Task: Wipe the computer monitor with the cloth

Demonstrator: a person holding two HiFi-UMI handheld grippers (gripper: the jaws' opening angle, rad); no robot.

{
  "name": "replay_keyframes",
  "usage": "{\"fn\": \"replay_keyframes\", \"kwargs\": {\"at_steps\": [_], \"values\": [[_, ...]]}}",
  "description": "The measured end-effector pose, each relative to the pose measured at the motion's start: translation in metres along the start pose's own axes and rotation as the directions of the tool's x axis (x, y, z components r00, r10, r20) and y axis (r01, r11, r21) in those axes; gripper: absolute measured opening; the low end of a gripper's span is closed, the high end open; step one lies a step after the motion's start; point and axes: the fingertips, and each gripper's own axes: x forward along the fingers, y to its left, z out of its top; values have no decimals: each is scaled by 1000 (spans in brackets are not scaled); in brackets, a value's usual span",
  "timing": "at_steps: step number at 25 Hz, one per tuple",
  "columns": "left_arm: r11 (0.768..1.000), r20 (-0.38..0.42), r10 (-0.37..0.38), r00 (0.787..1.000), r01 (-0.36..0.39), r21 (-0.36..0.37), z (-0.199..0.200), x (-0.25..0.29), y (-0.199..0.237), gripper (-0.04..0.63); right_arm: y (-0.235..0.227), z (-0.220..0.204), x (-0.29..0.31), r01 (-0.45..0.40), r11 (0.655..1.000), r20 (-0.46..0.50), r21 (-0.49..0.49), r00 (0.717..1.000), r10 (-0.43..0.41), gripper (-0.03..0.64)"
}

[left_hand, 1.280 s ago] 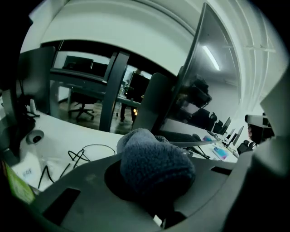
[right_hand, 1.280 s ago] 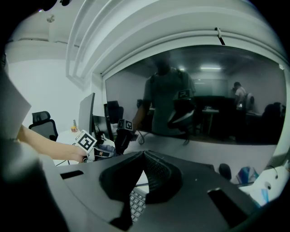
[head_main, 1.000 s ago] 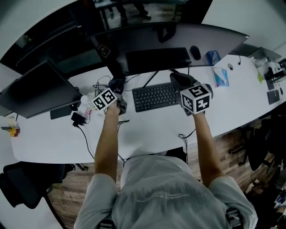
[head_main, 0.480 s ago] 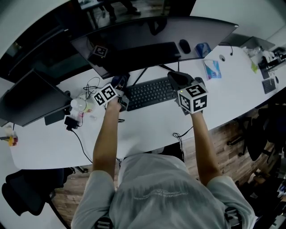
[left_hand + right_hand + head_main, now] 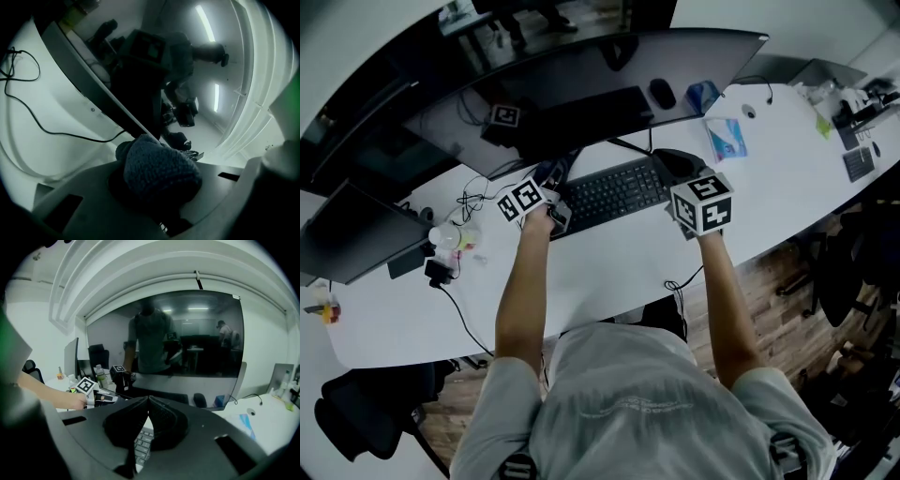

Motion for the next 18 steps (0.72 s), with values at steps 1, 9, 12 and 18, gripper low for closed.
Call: {"fn": "replay_keyframes", "kwargs": {"at_steps": [1,9,12,18], "values": [[1000,-9,-2,1000,2,2,-4,6,-4,49,-7,-1,-2,4,1000,-1,5,1000,-4,2],[1000,-66,-6,998,7,16,-38,61,-41,49,-65,-4,-22,11,999,3,39,1000,-11,2],[1000,-87,-5,996,7,23,-51,80,-54,49,-90,-7,-28,24,998,4,50,1000,-24,2],[1000,-92,-18,996,18,6,-73,118,-79,49,-134,-15,-37,42,997,-8,63,999,-42,2]]}}
